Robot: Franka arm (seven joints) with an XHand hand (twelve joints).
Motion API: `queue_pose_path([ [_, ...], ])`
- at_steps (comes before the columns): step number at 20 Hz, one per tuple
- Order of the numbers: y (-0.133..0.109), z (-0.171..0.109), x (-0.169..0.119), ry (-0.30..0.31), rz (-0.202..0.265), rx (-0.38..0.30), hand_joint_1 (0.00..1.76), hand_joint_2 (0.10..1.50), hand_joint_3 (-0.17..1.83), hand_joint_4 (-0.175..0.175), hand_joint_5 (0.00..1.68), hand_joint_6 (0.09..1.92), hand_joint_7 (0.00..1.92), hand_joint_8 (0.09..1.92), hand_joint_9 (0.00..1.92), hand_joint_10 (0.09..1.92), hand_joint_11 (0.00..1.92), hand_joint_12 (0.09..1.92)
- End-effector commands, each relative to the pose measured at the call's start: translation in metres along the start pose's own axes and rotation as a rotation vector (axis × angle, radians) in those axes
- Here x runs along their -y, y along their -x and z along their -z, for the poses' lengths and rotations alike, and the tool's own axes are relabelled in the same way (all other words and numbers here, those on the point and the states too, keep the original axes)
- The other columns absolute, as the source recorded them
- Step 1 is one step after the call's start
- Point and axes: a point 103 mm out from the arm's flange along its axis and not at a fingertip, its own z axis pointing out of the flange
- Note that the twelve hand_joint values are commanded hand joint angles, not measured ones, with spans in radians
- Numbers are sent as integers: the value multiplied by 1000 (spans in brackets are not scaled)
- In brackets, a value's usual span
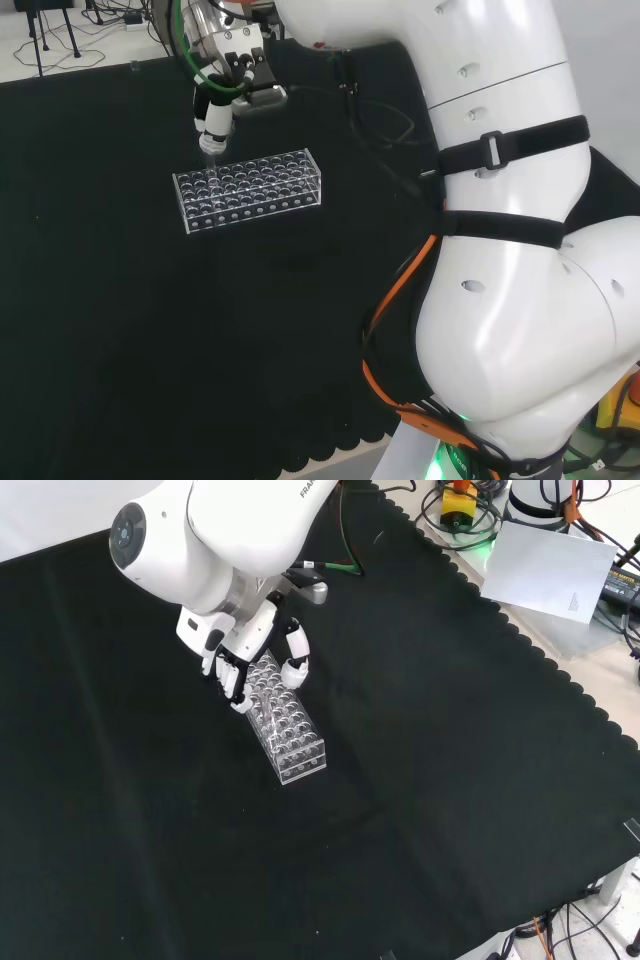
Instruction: Pick up the test tube.
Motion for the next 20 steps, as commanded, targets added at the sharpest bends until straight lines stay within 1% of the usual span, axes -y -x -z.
queue_pose_path([
  [1,-4,-2,-5,-5,-9,-4,1020,614,719,-175,477,827,748,951,659,877,322,1455],
  [4,-5,-2,-9,-19,-19,5,1031,608,721,-175,499,851,771,949,674,874,331,1453],
  [6,-8,-3,-17,-29,-25,17,1036,604,724,-175,511,866,790,945,684,870,339,1451],
  [7,-10,-4,-22,-27,-26,19,1040,602,724,-175,520,873,799,945,690,869,343,1450],
  [8,-9,-5,-21,-14,-20,14,1046,599,724,-175,531,880,811,946,697,869,348,1449],
  [11,-10,-6,-24,-8,-20,9,1067,588,728,-175,567,895,858,936,726,856,365,1440],
  [14,-10,-6,-26,-10,-25,11,1087,579,730,-175,605,902,901,927,754,843,383,1431],
  [17,-13,-8,-34,-24,-31,30,1108,573,735,-175,667,896,973,908,814,808,411,1417],
  [20,-13,-10,-36,-15,-29,23,1121,572,736,-175,691,896,1005,905,841,798,425,1414],
])
